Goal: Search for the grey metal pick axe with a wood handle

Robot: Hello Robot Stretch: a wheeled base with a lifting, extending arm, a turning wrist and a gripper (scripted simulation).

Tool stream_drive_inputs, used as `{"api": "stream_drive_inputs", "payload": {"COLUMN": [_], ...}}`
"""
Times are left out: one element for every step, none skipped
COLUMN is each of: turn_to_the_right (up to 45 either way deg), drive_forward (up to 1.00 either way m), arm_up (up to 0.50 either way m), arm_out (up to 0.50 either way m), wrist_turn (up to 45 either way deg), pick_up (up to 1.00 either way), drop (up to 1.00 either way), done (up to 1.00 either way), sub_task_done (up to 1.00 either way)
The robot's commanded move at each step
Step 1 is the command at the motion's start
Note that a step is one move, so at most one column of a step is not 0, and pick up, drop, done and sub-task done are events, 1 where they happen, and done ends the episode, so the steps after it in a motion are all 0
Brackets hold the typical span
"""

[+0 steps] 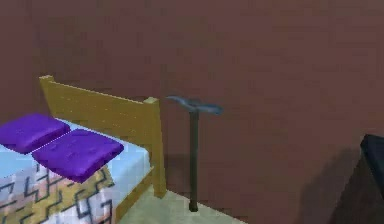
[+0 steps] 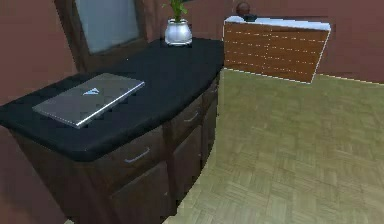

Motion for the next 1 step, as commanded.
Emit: {"api": "stream_drive_inputs", "payload": {"turn_to_the_right": [0.0], "drive_forward": [0.0], "arm_up": [0.0], "arm_out": [0.0], "wrist_turn": [0.0], "pick_up": [0.0], "drop": [0.0], "done": [1.0], "sub_task_done": [0.0]}}
